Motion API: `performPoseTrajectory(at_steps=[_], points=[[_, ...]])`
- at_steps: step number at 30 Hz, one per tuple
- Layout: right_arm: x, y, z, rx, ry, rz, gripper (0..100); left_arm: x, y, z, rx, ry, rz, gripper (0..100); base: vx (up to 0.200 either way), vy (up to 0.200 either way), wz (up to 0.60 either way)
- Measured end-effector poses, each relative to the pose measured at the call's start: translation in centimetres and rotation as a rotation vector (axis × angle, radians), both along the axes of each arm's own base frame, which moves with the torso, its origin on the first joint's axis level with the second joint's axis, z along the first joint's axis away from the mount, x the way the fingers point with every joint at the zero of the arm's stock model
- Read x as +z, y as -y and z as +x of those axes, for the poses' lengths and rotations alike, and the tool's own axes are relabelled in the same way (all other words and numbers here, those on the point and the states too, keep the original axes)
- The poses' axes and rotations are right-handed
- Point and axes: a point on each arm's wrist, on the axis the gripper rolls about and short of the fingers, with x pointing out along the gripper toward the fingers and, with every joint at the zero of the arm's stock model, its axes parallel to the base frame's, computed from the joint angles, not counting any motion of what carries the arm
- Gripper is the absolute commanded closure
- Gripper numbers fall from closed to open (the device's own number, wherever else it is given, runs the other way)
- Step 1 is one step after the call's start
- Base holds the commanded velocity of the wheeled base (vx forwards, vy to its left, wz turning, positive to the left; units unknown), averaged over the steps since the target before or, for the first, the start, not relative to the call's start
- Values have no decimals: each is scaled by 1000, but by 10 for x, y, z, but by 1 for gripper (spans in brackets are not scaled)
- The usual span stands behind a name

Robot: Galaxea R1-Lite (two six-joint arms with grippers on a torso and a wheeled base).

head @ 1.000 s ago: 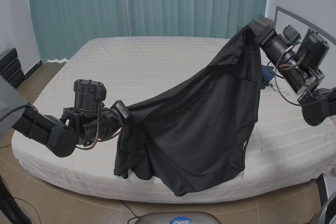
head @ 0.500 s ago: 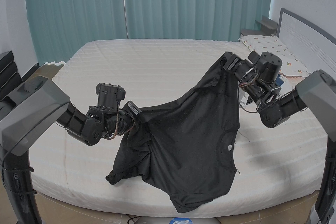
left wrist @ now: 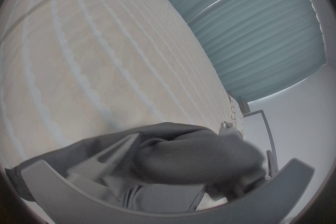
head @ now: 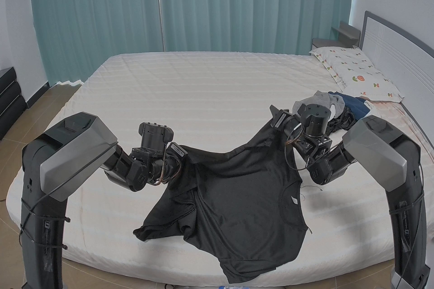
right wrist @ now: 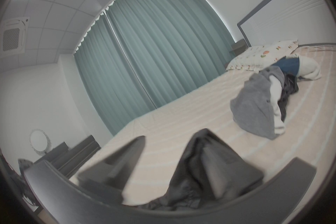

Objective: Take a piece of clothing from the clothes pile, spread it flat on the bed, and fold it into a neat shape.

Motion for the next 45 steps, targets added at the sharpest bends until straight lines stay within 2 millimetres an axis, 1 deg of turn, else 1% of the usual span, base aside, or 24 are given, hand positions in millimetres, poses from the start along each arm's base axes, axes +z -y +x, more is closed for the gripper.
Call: performPoseTrajectory(at_steps=[5,7,9,12,16,19,24,27,30,32,37,40,45], points=[[-43,3,-3,5,-110,-43,0,-9,-3,13,57,17,11,0,0,0,0],[-56,10,-4,-5,-152,-58,0,-11,-7,17,79,22,21,0,0,0,0],[-62,19,-3,-22,-175,-64,0,-13,-11,19,83,24,35,0,0,0,0],[-67,35,-2,-51,-209,-71,0,-14,-18,23,76,32,77,0,0,0,0],[-68,50,-8,-45,-254,-70,0,-15,-28,26,78,40,114,0,0,0,0],[-65,63,-17,-5,-292,-50,0,-14,-38,30,95,46,120,0,0,0,0],[-60,83,-38,-2,-358,-31,0,-12,-58,33,141,37,100,0,0,0,0],[-61,89,-54,7,-411,-31,0,-12,-64,25,135,12,81,0,0,0,0],[-65,93,-72,28,-472,-24,0,-10,-70,11,107,-33,42,0,0,0,0],[-69,96,-84,41,-519,-6,0,-6,-73,-2,97,-67,-4,0,0,0,0],[-79,97,-104,70,-616,40,0,4,-77,-32,79,-134,-85,0,0,0,0],[-87,99,-117,86,-680,56,0,7,-79,-49,43,-161,-128,0,0,0,0],[-98,101,-145,108,-794,61,0,12,-81,-61,14,-104,-167,0,0,0,0]])
